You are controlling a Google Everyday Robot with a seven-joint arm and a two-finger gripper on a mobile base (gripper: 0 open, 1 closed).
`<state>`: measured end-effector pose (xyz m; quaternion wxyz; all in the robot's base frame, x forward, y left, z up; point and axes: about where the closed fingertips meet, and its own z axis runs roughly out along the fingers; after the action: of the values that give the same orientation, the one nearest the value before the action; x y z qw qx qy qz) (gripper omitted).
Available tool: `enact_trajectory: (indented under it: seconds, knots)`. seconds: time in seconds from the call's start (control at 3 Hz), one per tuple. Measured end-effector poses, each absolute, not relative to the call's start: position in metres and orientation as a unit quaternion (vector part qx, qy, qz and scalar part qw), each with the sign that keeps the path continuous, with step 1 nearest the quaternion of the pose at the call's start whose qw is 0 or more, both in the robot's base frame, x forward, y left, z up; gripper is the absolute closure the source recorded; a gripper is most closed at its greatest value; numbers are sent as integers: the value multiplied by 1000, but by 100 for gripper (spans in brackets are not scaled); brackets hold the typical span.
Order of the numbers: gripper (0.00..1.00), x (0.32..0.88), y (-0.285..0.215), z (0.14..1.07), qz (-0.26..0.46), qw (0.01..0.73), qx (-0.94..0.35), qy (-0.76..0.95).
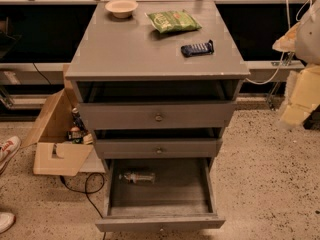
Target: Pick water bottle from bottom drawer and place on counter
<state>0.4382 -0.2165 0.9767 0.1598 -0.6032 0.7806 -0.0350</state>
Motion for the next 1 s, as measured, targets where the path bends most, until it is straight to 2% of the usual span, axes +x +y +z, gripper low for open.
enact_trajectory:
  seconds: [0.67, 1.0]
  knots:
    - [0, 440, -211, 947, -17, 154, -596, 788]
    - [0, 439, -197, 886, 36, 158, -575, 802]
